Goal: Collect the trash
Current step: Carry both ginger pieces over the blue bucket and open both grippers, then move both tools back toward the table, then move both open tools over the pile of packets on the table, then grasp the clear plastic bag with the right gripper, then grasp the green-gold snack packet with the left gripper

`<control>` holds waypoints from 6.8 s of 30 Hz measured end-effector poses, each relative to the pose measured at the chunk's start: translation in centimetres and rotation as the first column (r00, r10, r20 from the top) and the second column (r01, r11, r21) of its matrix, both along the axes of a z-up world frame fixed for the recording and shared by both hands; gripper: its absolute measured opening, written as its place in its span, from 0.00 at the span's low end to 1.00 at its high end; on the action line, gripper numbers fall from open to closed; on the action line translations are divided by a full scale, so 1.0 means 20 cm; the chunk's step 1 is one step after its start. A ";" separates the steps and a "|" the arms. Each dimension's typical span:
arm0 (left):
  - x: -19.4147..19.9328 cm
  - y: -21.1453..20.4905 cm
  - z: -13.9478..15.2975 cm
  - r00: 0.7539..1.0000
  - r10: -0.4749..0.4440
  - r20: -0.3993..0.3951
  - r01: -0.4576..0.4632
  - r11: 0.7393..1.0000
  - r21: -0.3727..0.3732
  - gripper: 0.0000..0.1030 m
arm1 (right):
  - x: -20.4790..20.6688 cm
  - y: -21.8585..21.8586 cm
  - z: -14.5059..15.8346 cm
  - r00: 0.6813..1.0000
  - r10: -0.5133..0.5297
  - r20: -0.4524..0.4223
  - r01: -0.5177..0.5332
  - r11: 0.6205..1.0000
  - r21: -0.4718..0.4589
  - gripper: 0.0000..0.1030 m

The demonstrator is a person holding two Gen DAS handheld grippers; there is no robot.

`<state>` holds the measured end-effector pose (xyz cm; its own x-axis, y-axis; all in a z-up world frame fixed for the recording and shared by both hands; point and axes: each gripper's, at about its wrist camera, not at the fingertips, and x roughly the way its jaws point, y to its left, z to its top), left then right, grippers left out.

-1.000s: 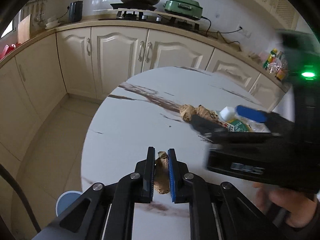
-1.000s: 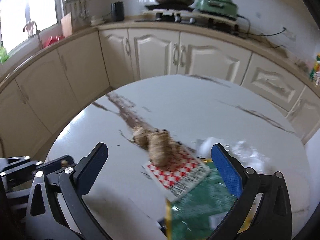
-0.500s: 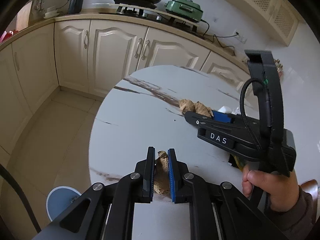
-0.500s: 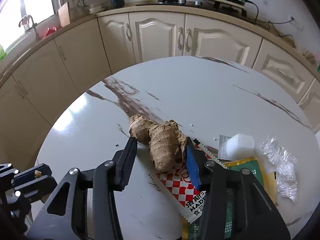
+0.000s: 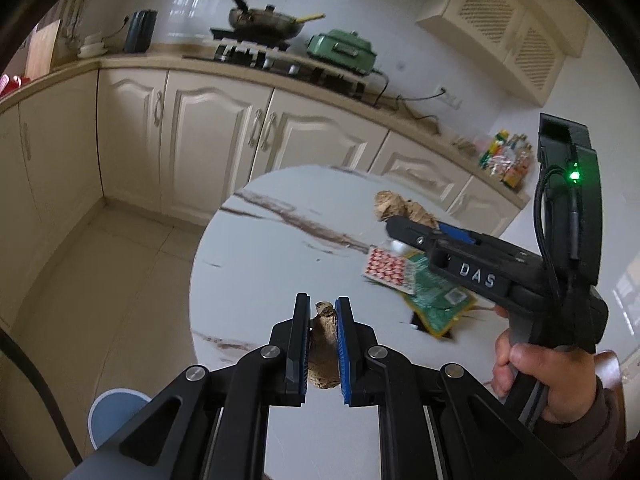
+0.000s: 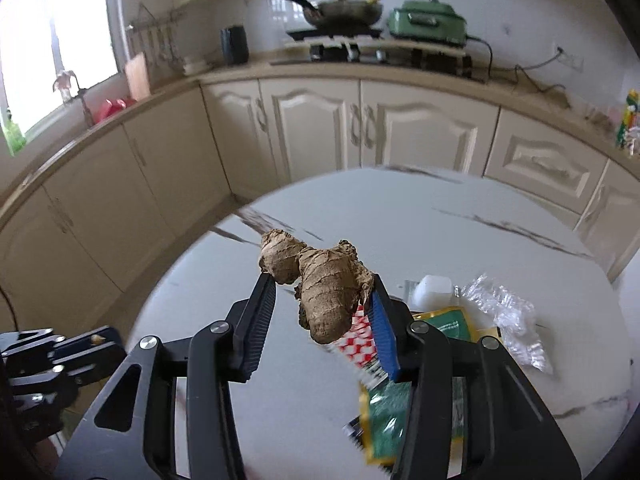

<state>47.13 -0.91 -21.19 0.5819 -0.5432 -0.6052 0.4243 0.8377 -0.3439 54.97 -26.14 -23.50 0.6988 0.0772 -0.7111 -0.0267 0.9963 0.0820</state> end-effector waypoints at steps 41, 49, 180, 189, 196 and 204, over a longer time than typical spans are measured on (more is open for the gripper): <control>0.03 1.39 -0.88 0.738 0.549 -0.393 -0.528 0.832 0.171 0.58 | 0.10 1.69 -1.12 0.787 0.466 -0.405 -0.418 0.885 0.204 0.47; -0.13 1.25 -0.59 0.746 0.608 -0.271 -0.587 0.793 0.164 0.58 | 0.03 1.69 -0.91 0.836 0.460 -0.300 -0.447 0.887 0.114 0.79; 0.16 -1.10 -0.15 0.999 -0.007 -0.044 0.014 0.986 0.169 0.60 | -0.22 -0.77 -0.16 0.995 -0.044 -0.090 0.046 0.999 0.022 0.17; 0.29 -1.21 -0.20 0.991 -0.043 -0.125 0.064 0.983 0.173 0.66 | -0.15 -0.73 -0.17 0.996 -0.019 -0.089 0.021 0.999 0.024 0.17; 0.32 -1.33 -0.25 0.997 -0.035 -0.068 0.052 0.965 0.257 0.68 | -0.15 -0.76 -0.17 0.997 -0.017 -0.069 0.021 0.999 0.045 0.17; 0.33 -1.32 -0.28 0.998 -0.051 -0.042 0.061 0.959 0.277 0.61 | -0.16 -0.77 -0.15 0.999 -0.011 -0.053 0.015 0.997 0.072 0.17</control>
<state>53.68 -27.32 -26.83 0.5318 -0.3818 -0.7559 0.4653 0.8776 -0.1158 51.82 -41.62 -26.55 0.6621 0.1209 -0.7396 -0.0077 0.9879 0.1546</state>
